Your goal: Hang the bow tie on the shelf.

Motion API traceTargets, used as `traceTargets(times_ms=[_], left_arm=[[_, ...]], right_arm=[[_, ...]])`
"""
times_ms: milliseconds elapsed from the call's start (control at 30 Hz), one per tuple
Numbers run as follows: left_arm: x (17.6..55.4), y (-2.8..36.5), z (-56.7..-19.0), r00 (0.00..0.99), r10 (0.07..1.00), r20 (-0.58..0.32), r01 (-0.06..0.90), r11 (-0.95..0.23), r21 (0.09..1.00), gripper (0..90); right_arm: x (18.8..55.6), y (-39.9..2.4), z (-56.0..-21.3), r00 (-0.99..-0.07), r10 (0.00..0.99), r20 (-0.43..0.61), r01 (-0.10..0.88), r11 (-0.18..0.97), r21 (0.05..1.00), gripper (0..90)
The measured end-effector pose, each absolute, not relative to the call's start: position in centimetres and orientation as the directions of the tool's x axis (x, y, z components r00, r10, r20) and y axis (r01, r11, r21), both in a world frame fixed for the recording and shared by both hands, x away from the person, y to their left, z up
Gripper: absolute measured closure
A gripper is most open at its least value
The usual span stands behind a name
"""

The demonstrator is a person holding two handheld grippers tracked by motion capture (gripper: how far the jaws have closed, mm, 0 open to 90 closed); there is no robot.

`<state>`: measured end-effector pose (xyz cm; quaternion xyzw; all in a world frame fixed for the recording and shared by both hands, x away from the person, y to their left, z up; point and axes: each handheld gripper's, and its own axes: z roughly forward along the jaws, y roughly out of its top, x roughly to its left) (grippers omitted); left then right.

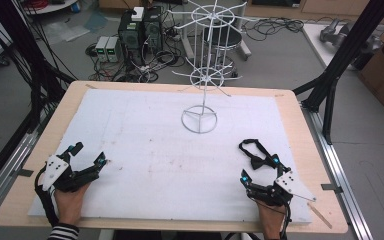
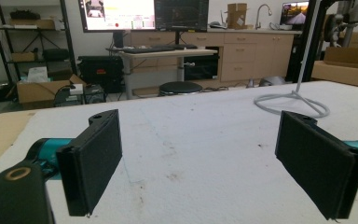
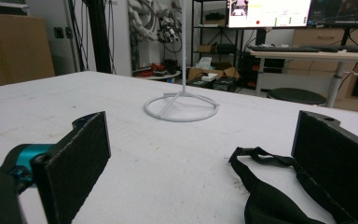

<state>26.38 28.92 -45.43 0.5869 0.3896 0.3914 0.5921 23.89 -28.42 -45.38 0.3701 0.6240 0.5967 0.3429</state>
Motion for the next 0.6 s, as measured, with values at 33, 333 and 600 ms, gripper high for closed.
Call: traceTargets(times_ms=[33,333,600], left_arm=[[26.35,28.92,-45.44,0.392,0.92,-0.001,-0.007,0.004,1.0,15.0],[26.38,29.02,-45.44,0.402,0.916,-0.003,-0.005,0.006,1.0,15.0],[26.39,28.99,-45.44,0.401,0.916,-0.003,-0.004,0.006,1.0,15.0]], right_arm=[[23.9,-28.41,-45.37,-0.491,0.871,0.014,0.054,0.015,0.998,3.3],[23.8,-28.44,-45.42,-0.489,0.872,0.004,0.035,0.015,0.999,3.3],[23.82,-28.49,-45.41,-0.493,0.87,0.012,0.04,0.009,0.999,3.2]])
